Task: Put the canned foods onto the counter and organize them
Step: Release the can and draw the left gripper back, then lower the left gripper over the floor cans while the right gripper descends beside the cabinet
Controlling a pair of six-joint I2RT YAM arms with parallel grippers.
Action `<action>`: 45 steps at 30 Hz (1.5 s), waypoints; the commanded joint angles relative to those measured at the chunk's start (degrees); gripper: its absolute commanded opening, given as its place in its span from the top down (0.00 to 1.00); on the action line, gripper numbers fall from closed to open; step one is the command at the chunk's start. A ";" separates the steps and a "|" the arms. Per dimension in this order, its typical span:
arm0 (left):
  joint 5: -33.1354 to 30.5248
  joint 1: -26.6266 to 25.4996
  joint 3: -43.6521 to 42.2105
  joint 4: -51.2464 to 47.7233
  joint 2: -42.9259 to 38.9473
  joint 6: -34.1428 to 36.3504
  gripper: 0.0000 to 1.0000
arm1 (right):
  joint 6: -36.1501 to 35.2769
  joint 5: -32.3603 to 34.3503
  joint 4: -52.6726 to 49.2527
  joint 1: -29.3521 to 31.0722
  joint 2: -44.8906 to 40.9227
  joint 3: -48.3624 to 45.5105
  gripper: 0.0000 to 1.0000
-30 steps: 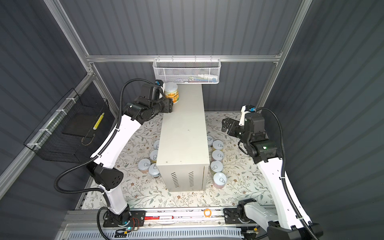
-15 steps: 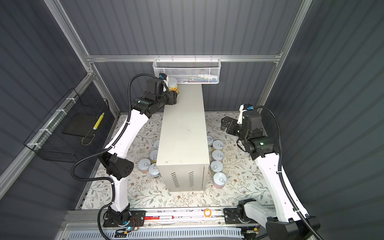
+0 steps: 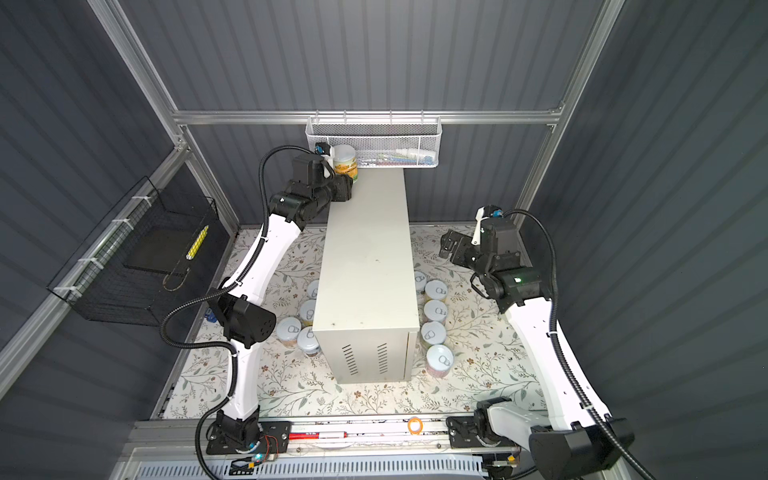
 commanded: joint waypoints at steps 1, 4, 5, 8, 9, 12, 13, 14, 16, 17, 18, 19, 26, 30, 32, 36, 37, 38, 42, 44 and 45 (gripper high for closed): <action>5.92 -0.59 0.60 3.80 0.46 -0.10 0.37 | -0.48 0.34 1.70 0.03 0.69 1.05 0.01; 8.97 -0.57 -1.23 5.93 -0.36 0.97 0.36 | -0.16 -0.31 2.41 -0.01 1.32 0.89 0.01; 10.11 -0.67 -1.37 6.20 -0.49 1.23 0.35 | 0.03 -0.58 2.64 -0.06 1.44 0.72 0.01; 11.86 -0.75 -1.21 6.34 -0.32 1.81 0.35 | 0.47 -0.85 3.02 -0.01 1.84 0.53 0.01; 12.11 -0.68 -1.05 6.14 -0.17 1.75 0.35 | 0.49 -0.97 3.11 -0.02 1.86 0.49 0.01; 11.06 -0.67 -0.82 5.06 -0.01 1.48 0.34 | 0.57 -0.93 3.30 -0.02 1.84 0.26 0.01; 9.83 -0.58 -0.04 4.01 0.36 1.06 0.34 | 0.48 -0.72 3.32 -0.02 1.80 0.24 0.01; 9.33 -0.50 0.40 3.27 0.53 1.23 0.34 | 0.41 -0.69 3.37 0.01 1.71 0.19 0.01; 7.82 -0.44 0.04 2.65 0.18 1.08 0.33 | 0.20 -0.88 3.41 -0.01 1.58 0.09 0.01; 7.21 -0.41 -0.51 2.79 -0.20 0.81 0.33 | 0.14 -1.00 3.39 -0.02 1.64 0.16 0.01; 6.25 -0.33 -0.82 2.45 -0.56 0.28 0.32 | 0.15 -1.04 3.23 -0.02 1.69 0.26 0.01; 4.83 -0.24 -1.22 2.19 -1.03 -0.03 0.31 | 0.13 -1.01 3.11 -0.02 1.76 0.26 0.01; -3.95 -0.15 -7.79 0.72 -9.17 1.64 0.21 | -0.97 0.70 -0.52 -0.02 -0.32 -0.11 0.01; -6.35 -0.15 -13.11 -1.71 -17.08 3.83 0.17 | -1.24 2.33 -2.99 0.07 -5.55 -4.78 0.01; -7.12 -0.10 -18.49 -2.18 -22.60 3.40 0.10 | -0.84 2.69 -4.65 0.14 -8.29 -7.55 0.01; -12.11 -0.22 -32.87 -4.88 -35.18 0.37 0.00 | -0.21 4.09 -9.87 1.37 -14.16 -13.01 0.01; -13.80 -0.21 -36.56 -5.96 -38.78 -0.60 0.01 | -0.10 4.81 -11.43 2.07 -15.70 -14.40 0.01; -14.93 -0.23 -39.27 -7.25 -41.36 -1.44 0.01 | 0.08 5.32 -12.80 2.77 -16.79 -15.56 0.01; -16.30 -0.21 -50.32 -13.12 -50.87 -5.12 0.01 | 2.96 7.90 -18.48 7.02 -20.24 -20.64 0.01; -14.12 -0.22 -57.37 -12.56 -55.66 -6.31 0.01 | 5.04 7.80 -20.35 8.36 -20.64 -23.36 0.01; -13.62 -0.19 -60.99 -12.15 -58.10 -7.78 0.01 | 6.13 7.10 -21.09 8.87 -20.68 -24.83 0.01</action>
